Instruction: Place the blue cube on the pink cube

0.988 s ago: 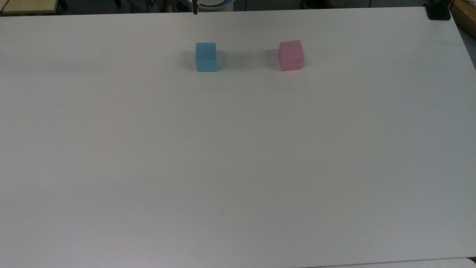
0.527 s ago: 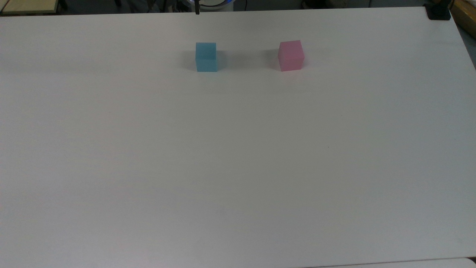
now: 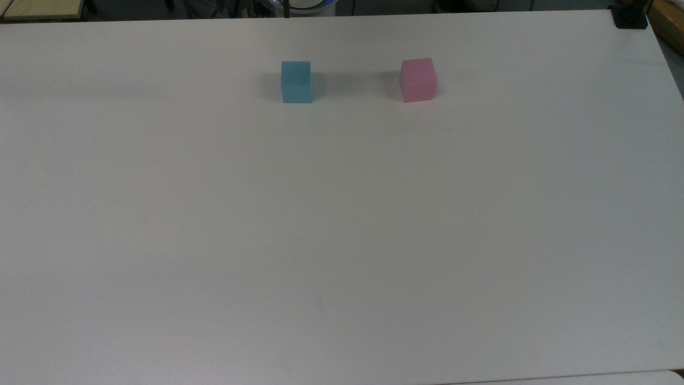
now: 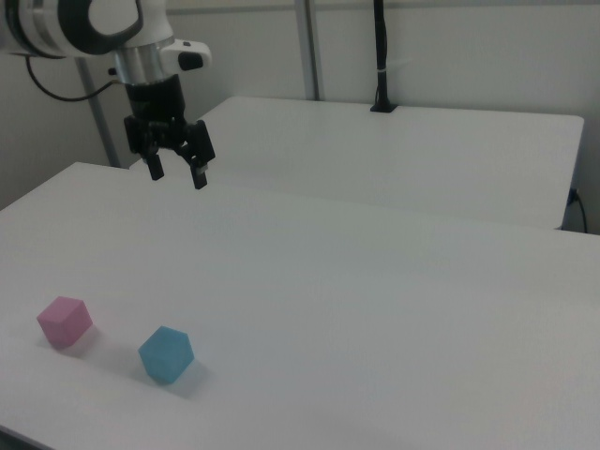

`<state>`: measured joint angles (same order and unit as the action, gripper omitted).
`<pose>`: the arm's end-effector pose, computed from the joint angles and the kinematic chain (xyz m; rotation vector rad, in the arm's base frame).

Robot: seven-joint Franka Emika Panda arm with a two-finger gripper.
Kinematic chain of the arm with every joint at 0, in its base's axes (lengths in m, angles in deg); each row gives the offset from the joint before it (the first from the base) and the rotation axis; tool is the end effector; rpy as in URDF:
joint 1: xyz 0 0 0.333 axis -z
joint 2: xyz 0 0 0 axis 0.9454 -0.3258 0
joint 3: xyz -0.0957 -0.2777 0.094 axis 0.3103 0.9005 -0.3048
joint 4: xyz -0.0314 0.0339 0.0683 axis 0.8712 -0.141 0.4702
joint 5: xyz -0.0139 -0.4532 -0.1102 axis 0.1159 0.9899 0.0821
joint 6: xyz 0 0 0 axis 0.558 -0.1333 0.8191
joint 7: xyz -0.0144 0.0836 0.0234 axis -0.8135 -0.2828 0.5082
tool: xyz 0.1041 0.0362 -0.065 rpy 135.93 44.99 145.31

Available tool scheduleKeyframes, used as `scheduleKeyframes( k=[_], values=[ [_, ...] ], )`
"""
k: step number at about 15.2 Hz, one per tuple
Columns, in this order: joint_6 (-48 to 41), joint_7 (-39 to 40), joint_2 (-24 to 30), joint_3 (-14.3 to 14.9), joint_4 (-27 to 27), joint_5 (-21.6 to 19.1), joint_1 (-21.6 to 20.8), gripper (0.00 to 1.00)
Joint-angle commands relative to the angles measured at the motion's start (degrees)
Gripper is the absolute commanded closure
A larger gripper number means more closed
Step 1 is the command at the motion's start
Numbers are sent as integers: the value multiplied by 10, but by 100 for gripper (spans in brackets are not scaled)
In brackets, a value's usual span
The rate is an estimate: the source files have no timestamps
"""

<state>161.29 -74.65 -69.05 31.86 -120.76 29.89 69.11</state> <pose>0.6120 -0.0109 0.5820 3.0948 -0.0486 -0.0347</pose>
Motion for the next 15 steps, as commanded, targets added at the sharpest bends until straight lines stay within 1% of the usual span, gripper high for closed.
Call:
scheduleKeyframes(
  k=[1,3,6,8,10,13,15],
  values=[
    [47,3,126,4,-153,-10,-22,0],
    [47,3,171,4,-208,-10,-31,0],
    [49,3,219,4,-270,-10,-42,0],
    [58,3,224,4,-286,-11,-44,0],
    [85,3,226,4,-314,-11,-44,0],
    [150,3,226,4,-363,-11,-43,0],
    [200,10,222,4,-406,-11,-42,0]
  ],
)
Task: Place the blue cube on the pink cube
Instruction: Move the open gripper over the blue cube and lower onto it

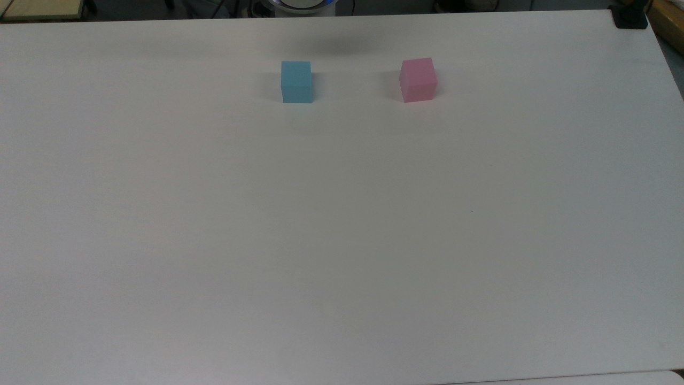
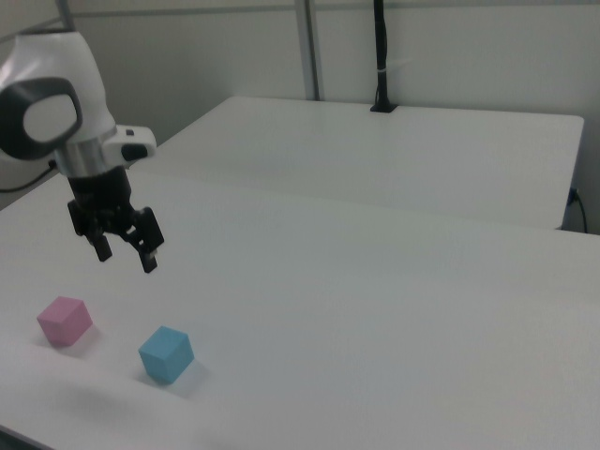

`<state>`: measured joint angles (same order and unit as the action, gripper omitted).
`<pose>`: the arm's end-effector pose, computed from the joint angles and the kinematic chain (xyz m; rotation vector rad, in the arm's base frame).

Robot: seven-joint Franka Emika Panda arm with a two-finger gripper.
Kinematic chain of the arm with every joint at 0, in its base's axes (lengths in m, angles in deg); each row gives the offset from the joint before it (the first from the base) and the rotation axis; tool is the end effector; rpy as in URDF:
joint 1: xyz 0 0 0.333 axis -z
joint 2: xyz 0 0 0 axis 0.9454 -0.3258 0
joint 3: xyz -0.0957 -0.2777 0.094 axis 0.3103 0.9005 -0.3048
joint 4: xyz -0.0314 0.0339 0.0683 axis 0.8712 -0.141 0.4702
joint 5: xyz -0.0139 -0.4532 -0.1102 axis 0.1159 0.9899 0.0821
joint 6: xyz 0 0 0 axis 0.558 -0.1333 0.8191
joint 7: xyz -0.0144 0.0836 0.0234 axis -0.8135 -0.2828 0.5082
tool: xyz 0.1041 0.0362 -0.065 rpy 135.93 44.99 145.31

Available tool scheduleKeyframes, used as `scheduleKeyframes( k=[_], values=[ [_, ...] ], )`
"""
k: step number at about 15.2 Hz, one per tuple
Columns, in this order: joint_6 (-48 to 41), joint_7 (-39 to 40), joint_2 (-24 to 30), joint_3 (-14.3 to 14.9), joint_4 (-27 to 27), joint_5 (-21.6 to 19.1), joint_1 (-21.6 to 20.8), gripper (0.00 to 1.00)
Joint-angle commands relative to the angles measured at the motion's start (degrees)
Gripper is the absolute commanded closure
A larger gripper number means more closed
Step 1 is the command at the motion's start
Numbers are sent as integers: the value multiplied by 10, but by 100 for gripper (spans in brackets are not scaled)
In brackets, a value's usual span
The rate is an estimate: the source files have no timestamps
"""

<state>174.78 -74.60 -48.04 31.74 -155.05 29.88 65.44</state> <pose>0.4985 0.0241 0.4768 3.1086 0.0779 -0.0279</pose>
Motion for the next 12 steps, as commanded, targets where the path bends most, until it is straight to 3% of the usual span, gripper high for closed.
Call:
scheduleKeyframes(
  k=[1,8,12],
  values=[
    [94,12,8,5,-85,-11,-5,0],
    [208,9,-40,6,-147,-11,-6,0],
    [240,9,-72,6,-157,-11,-5,0]
  ],
)
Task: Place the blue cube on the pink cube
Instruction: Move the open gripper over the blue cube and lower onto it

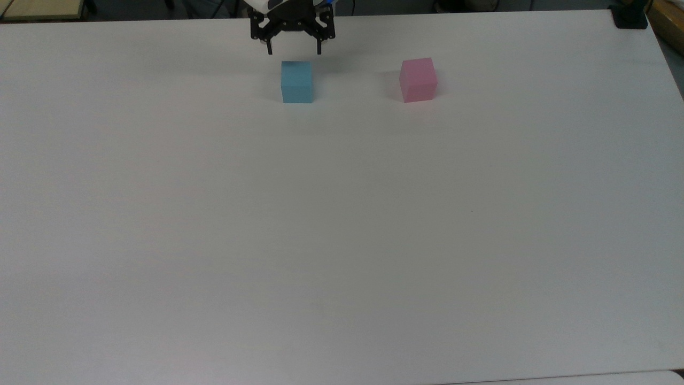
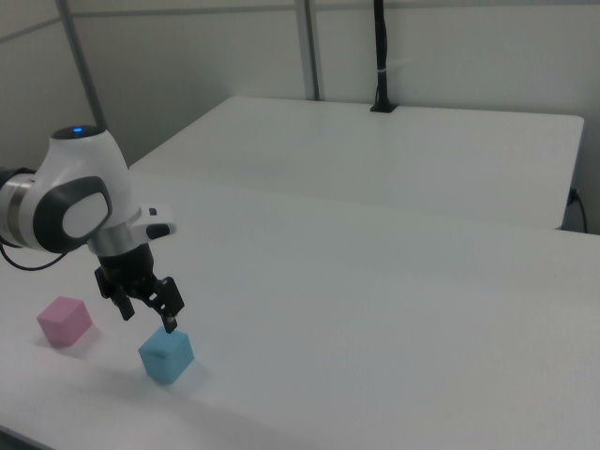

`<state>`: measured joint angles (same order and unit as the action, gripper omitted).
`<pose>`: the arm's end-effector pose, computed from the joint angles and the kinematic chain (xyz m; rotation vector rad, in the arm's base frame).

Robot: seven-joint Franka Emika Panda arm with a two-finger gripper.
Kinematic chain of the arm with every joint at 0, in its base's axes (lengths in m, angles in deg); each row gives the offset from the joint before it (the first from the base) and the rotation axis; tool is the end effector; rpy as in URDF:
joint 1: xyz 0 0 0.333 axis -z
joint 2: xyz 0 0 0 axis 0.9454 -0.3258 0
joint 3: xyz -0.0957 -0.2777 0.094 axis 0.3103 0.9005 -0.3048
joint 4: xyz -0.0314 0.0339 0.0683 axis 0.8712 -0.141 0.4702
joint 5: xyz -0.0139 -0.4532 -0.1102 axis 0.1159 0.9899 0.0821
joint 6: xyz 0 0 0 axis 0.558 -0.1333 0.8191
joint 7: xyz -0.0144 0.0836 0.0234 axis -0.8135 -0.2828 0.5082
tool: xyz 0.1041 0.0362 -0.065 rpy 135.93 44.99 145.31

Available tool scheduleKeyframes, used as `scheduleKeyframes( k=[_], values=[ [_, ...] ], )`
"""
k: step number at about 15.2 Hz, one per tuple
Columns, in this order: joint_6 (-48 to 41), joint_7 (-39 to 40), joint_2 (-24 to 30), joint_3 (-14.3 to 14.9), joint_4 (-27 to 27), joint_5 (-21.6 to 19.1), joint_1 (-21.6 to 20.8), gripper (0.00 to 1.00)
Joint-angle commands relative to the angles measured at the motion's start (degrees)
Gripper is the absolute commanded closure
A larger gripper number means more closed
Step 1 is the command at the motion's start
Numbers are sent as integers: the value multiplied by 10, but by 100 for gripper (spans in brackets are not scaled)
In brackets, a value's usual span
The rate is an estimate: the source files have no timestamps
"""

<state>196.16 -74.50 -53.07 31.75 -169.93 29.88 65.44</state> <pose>0.4874 0.0274 0.3266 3.1134 0.1027 0.0118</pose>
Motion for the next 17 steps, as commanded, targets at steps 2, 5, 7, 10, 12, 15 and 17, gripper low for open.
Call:
scheduleKeyframes(
  k=[2,5,7,10,12,15,17],
  values=[
    [39,8,-34,6,-8,-11,-4,0],
    [61,8,-63,6,-8,-11,-5,0],
    [68,8,-74,6,-8,-11,-4,0],
    [80,10,-78,6,-24,-11,-2,0],
    [111,11,-79,6,-44,-10,-1,0],
    [129,11,-85,6,-48,-10,-1,17],
    [131,11,-87,6,-48,-10,-1,47]
  ],
)
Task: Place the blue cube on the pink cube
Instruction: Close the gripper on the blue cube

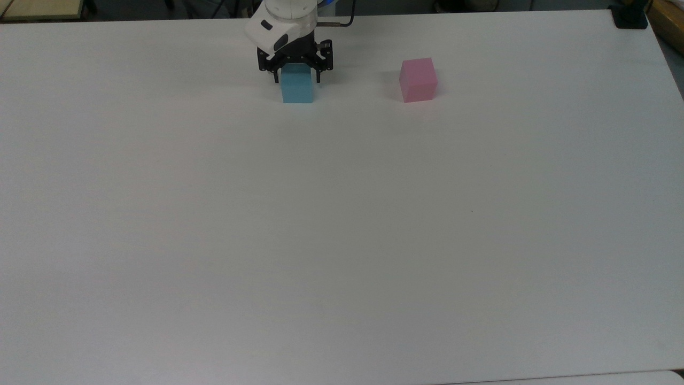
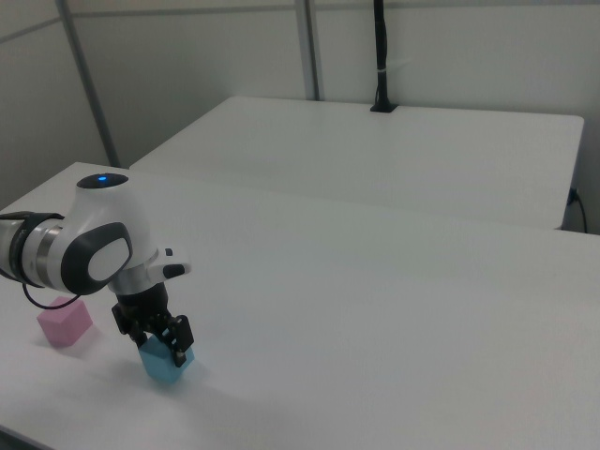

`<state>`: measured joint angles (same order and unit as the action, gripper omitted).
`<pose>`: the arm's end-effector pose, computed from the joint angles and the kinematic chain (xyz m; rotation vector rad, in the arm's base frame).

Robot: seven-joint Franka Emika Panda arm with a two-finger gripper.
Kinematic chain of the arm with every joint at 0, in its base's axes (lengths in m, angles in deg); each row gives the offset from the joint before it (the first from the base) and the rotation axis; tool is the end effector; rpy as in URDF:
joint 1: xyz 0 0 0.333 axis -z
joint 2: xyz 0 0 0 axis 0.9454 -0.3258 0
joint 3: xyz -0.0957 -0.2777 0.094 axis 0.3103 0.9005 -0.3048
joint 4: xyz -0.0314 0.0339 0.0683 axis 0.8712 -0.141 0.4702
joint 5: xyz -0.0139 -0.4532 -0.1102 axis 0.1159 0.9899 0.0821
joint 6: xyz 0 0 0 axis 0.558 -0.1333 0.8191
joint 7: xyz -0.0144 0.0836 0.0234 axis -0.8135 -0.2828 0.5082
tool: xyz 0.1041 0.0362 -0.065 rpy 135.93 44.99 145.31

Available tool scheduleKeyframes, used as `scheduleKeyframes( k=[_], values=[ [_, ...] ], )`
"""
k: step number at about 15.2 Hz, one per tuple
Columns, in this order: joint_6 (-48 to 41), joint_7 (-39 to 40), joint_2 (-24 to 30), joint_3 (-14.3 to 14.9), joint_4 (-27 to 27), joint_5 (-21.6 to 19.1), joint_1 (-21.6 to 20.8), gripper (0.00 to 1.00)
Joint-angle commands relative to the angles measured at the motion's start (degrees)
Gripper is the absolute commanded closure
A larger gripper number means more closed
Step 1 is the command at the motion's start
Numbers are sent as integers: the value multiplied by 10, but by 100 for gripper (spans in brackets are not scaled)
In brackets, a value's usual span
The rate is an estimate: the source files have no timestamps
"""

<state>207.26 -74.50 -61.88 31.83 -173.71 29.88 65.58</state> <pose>0.4800 0.0264 0.2367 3.1133 0.1062 -0.0288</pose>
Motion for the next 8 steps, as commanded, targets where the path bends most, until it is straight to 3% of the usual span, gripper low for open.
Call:
scheduleKeyframes(
  k=[1,3,8],
  values=[
    [20,11,0,6,-10,-10,-2,57],
    [20,11,0,5,-10,-10,-3,69],
    [-16,12,24,6,-2,-10,-5,73]
  ],
)
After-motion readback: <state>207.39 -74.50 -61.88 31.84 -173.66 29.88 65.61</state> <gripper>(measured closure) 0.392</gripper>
